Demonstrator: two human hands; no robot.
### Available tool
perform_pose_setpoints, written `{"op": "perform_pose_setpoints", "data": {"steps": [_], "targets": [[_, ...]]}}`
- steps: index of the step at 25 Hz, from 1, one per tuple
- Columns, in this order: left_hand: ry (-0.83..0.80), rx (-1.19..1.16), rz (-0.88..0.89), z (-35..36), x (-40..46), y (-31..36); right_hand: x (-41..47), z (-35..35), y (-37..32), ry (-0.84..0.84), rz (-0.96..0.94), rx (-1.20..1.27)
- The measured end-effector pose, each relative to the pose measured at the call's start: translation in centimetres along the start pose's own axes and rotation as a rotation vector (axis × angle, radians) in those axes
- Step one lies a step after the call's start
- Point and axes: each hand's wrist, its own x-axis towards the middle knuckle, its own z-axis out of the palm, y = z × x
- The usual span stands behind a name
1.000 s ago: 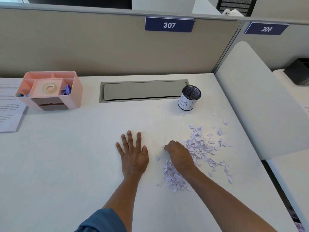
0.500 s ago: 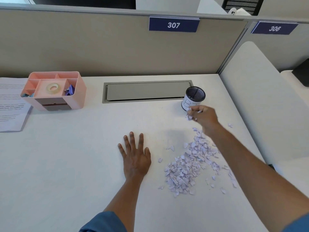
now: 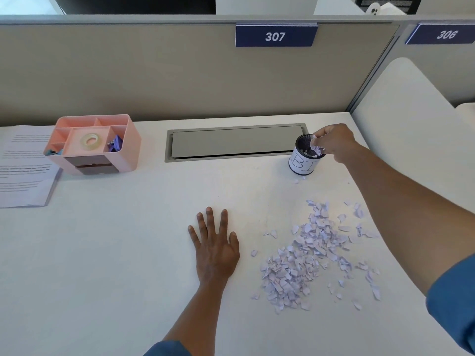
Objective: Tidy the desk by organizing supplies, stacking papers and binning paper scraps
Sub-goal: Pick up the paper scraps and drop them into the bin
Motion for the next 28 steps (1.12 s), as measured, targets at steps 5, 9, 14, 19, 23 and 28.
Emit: {"op": "perform_pose_setpoints", "data": {"steps": [5,9,14,19,23,28], "targets": [[-0.001,-0.008,-0.001,-0.2,0.0,0.0,0.4,0.4,-0.8,-0.045,0.041,0.049],[0.006,-0.01,0.005,-0.2,-0.1,0.0,-0.1,0.1,-0.5,0.071,0.002,0.077],[-0.005,-0.011,0.001,-0.4,0.0,0.1,-4.0,0.5,2.3,0.197,-0.152,0.0],[-0.004,-0.027,0.002,-0.5,0.0,0.2,-8.2,3.5,10.1,-0.142,-0.058,-0.548],[-0.003,-0.011,-0.001,-0.4,-0.1,0.1,-11.7,6.4,11.8,-0.187,-0.06,-0.707],[-0.003,-0.014,-0.001,-0.3,-0.1,0.1,-14.7,7.8,11.7,-0.201,-0.189,-0.867]]}}
